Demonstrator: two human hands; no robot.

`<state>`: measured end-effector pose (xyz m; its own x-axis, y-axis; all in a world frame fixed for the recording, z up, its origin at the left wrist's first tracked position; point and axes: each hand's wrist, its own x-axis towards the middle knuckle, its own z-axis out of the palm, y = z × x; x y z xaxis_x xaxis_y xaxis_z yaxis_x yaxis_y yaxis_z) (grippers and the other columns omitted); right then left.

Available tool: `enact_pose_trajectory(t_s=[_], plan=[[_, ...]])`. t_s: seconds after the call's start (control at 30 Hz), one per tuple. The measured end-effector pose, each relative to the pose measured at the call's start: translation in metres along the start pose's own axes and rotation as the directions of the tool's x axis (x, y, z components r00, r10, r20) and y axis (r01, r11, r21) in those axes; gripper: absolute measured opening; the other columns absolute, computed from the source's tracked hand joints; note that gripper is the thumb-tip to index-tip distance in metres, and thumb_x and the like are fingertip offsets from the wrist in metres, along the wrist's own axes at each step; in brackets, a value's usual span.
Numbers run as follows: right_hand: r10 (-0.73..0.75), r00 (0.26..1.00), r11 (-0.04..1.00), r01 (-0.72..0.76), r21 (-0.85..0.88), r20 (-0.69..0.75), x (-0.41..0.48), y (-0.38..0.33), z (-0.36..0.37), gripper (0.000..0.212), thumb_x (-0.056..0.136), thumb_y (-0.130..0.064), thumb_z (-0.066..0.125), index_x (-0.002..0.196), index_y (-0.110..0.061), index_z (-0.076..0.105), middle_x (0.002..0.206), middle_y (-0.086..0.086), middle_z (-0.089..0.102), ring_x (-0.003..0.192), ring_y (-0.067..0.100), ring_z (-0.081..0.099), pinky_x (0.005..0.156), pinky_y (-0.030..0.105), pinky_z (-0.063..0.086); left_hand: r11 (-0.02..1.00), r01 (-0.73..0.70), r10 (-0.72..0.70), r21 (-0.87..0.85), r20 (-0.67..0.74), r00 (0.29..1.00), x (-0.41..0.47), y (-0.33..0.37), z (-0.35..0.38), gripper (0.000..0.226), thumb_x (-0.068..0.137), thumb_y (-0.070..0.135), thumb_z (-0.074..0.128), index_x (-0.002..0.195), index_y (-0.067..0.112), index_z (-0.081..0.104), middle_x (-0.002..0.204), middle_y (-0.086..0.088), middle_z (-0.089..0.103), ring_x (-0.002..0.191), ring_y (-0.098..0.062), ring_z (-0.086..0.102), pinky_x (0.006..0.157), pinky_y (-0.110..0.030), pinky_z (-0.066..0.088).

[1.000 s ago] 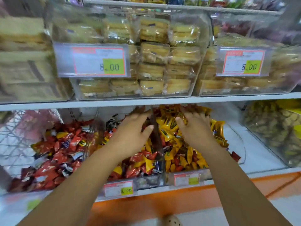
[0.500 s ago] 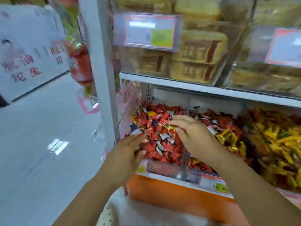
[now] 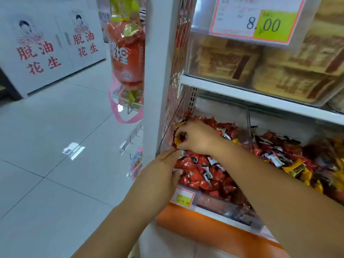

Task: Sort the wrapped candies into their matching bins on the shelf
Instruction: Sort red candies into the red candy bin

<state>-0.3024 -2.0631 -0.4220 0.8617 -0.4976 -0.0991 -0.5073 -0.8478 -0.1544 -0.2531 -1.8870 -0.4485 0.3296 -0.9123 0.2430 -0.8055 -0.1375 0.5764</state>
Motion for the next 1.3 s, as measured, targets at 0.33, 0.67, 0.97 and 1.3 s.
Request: enact_pose_trajectory(t_s=[0.33, 0.67, 0.97, 1.3], plan=[[-0.100, 0.967, 0.801, -0.061, 0.595, 0.234, -0.067, 0.019, -0.034, 0.027, 0.084, -0.030, 0.071, 0.111, -0.030, 0.068, 0.104, -0.013, 0.071, 0.098, 0.000, 0.064, 0.092, 0.022, 0.047, 0.990, 0.081, -0.084, -0.115, -0.017, 0.996, 0.014, 0.012, 0.014, 0.065, 0.093, 0.027, 0.059, 0.149, 0.027, 0.026, 0.136, 0.003, 0.051, 0.120, -0.015, 0.051, 0.095, -0.021, 0.039], [-0.014, 0.998, 0.996, 0.019, 0.084, -0.061, 0.036, 0.021, -0.009, 0.024, 0.085, -0.022, 0.069, 0.108, -0.018, 0.069, 0.113, 0.004, 0.064, 0.102, 0.021, 0.060, 0.086, 0.025, 0.046, 0.971, 0.165, -0.189, -0.176, -0.131, 0.973, 0.017, 0.010, 0.014, 0.021, 0.092, 0.024, 0.059, 0.111, 0.023, 0.052, 0.080, 0.009, 0.055, 0.072, -0.009, 0.053, 0.061, -0.019, 0.038], [0.233, 0.965, 0.799, -0.120, 0.589, -0.119, -0.011, 0.043, -0.050, 0.011, 0.094, -0.027, 0.056, 0.091, -0.018, 0.060, 0.091, 0.004, 0.063, 0.078, 0.014, 0.057, 0.065, 0.029, 0.044, 0.899, 0.240, -0.304, -0.366, -0.128, 0.944, 0.027, 0.017, 0.017, 0.023, 0.092, 0.009, 0.049, 0.079, 0.017, 0.031, 0.063, 0.002, 0.031, 0.050, -0.012, 0.031, 0.048, -0.023, 0.028], [0.290, 0.948, 0.957, -0.290, -0.017, 0.130, 0.016, 0.032, -0.017, 0.046, 0.086, -0.053, 0.060, 0.104, -0.011, 0.063, 0.101, 0.006, 0.063, 0.081, 0.018, 0.056, 0.063, 0.027, 0.040, 0.898, 0.254, -0.310, -0.359, -0.108, 0.945, 0.024, 0.015, 0.016, 0.016, 0.095, 0.015, 0.052, 0.111, 0.018, 0.054, 0.077, 0.008, 0.054, 0.058, -0.004, 0.047, 0.049, -0.011, 0.035]])
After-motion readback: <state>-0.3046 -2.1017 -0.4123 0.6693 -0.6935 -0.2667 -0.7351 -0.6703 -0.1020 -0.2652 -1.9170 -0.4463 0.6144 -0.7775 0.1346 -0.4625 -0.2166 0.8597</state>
